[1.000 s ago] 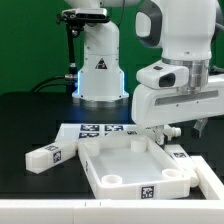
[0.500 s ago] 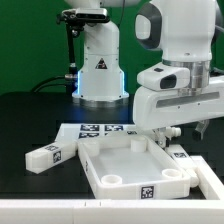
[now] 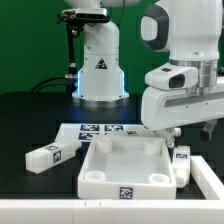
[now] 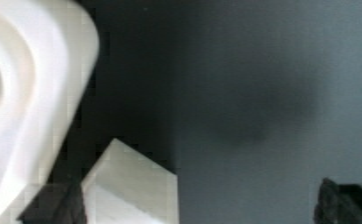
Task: Assemble desk
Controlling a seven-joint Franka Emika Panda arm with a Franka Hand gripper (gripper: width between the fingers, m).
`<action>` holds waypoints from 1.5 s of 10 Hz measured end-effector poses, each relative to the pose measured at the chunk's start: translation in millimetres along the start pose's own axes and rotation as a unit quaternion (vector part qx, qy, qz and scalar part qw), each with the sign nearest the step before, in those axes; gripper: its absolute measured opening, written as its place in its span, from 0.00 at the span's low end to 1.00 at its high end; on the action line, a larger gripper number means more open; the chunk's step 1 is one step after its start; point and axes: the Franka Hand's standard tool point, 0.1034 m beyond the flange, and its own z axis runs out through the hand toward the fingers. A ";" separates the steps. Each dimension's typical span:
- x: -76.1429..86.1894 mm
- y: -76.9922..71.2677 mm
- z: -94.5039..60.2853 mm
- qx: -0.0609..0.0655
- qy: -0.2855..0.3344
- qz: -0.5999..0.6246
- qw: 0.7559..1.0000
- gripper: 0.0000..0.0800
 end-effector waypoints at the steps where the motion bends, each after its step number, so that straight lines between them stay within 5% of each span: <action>1: 0.1 5.1 -0.8 -0.001 0.001 -0.008 1.000 0.81; 9: -7.1 19.2 13.8 0.001 -0.004 -0.020 1.000 0.81; 10: -7.2 19.2 13.8 0.001 -0.004 -0.020 1.000 0.66; 11: -7.3 19.1 13.9 0.001 -0.004 -0.020 1.000 0.66; 13: -7.6 19.1 14.2 0.001 -0.005 -0.020 1.000 0.26; 14: -8.0 19.0 14.4 0.002 -0.005 -0.020 1.000 0.26; 15: -8.3 19.1 14.2 0.002 -0.007 -0.019 1.000 0.07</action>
Offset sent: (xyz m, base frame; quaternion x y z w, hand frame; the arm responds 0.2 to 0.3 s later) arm 0.0054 -0.0113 -0.0080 0.0016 0.0179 -0.0151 0.9997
